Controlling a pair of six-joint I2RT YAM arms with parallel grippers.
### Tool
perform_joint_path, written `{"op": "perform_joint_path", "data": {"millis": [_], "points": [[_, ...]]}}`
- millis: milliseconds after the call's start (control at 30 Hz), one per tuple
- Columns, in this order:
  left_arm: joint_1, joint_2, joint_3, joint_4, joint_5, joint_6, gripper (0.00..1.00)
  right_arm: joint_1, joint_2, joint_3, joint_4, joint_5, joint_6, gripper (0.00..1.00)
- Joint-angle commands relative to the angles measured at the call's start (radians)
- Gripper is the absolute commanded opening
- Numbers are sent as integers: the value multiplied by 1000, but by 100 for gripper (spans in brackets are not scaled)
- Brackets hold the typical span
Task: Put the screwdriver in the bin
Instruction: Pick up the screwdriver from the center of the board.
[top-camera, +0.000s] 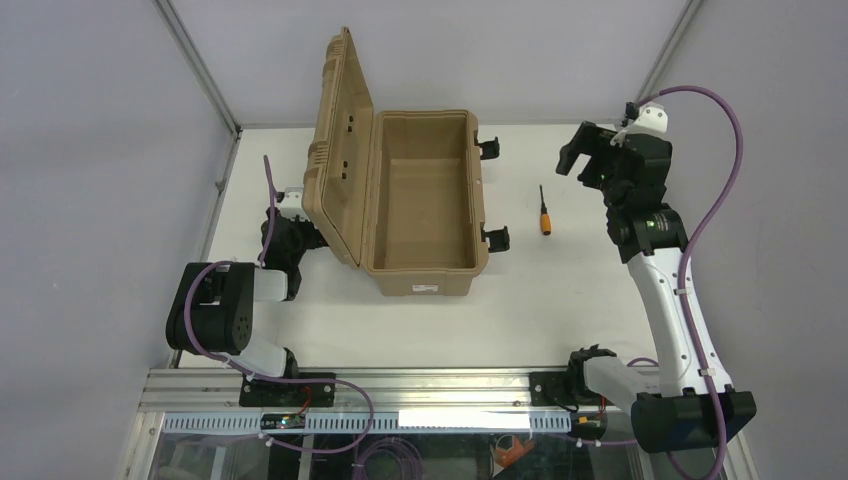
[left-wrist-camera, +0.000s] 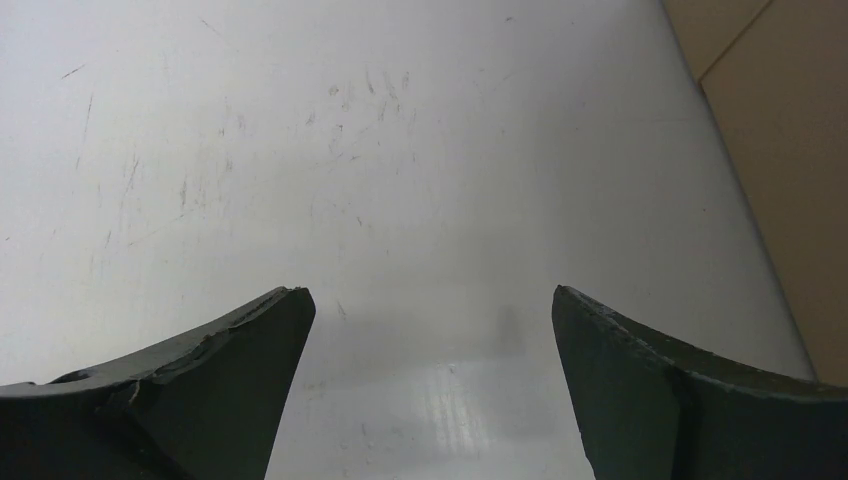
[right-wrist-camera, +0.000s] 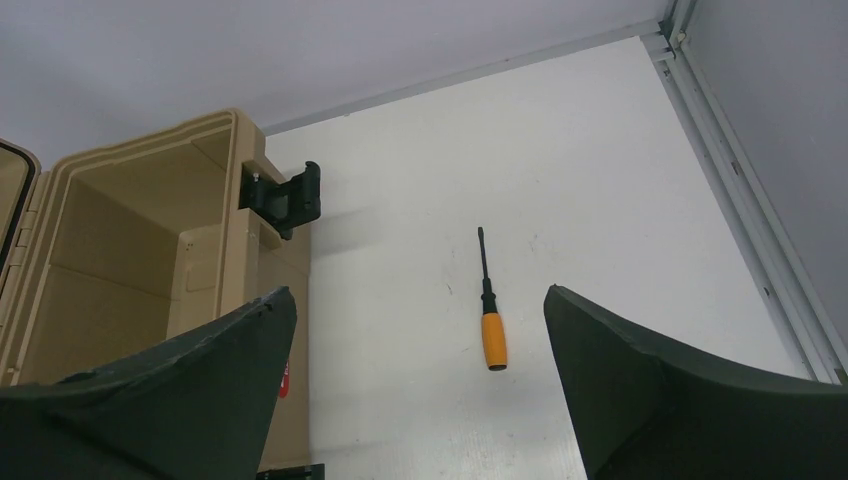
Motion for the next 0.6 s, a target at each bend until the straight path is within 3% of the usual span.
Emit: {"op": "perform_joint_path", "data": {"millis": [0, 567], "points": [[5, -31, -6, 32, 21, -11, 99, 6, -19, -10, 40, -10, -14, 99], [6, -31, -6, 32, 22, -11, 99, 5, 9, 56, -18, 17, -31, 99]]}}
